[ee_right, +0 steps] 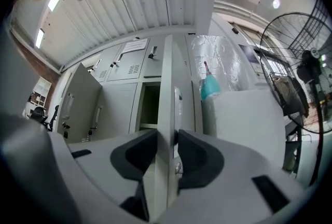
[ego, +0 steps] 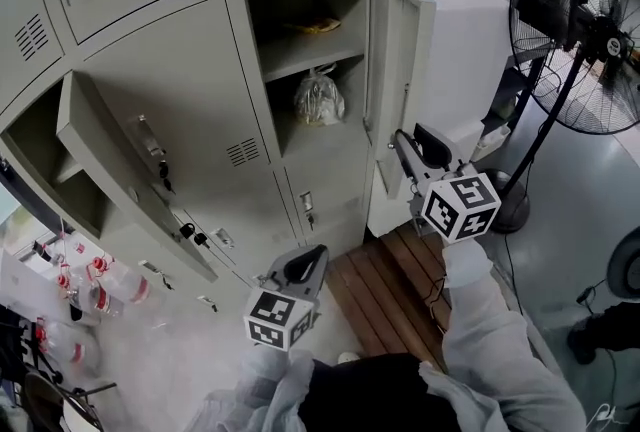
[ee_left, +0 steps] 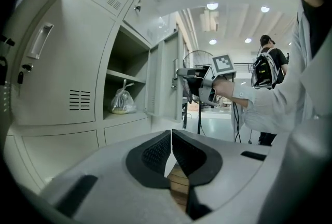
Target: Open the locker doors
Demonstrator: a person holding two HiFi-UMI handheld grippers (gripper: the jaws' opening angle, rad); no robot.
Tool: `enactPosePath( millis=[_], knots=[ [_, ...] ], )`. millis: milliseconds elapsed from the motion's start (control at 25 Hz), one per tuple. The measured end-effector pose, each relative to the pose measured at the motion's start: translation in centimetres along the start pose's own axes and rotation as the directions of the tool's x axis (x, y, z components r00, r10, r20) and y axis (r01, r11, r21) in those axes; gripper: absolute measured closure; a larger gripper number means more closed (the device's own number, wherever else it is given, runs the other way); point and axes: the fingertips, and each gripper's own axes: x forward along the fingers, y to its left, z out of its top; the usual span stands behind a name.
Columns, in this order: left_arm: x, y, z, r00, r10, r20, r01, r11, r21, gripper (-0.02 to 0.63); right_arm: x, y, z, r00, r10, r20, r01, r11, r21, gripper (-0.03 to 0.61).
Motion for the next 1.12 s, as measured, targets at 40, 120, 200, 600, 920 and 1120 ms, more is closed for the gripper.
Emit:
enactPosePath(
  millis=[40,120,200,600,920,1120],
  knots=[
    [0.2,-0.1,0.0,1.000,-0.005,-0.001,0.005,1.000,0.001,0.603,-0.2,-0.5,0.0,1.000,-0.011,0.000,0.011,1.000,0.000,0.457],
    [0.6,-0.3,0.1,1.000,-0.015,-0.004,0.015,1.000,0.003,0.603,-0.6,-1.3,0.1,1.000,-0.031,0.000,0.031,1.000,0.000,0.463],
    [0.9,-0.6,0.1,1.000,-0.024,-0.005,0.024,1.000,0.006,0.603,-0.9,-2.0,0.1,0.999,-0.049,0.000,0.049,0.999,-0.005,0.468],
    [1.3,0.0,-0.1,1.000,-0.027,-0.011,0.027,1.000,0.001,0.603,-2.4,-7.5,0.1,0.981,-0.194,0.005,0.194,0.981,-0.012,0.492],
    [1.6,0.6,-0.2,1.000,-0.024,-0.013,0.023,1.000,-0.008,0.603,-2.5,-12.0,0.0,0.955,-0.296,-0.005,0.296,0.954,-0.047,0.494],
    [1.7,1.3,-0.4,1.000,-0.017,-0.016,0.017,1.000,-0.010,0.603,-2.4,-13.2,0.0,0.945,-0.326,0.007,0.326,0.944,-0.050,0.494]
  ],
)
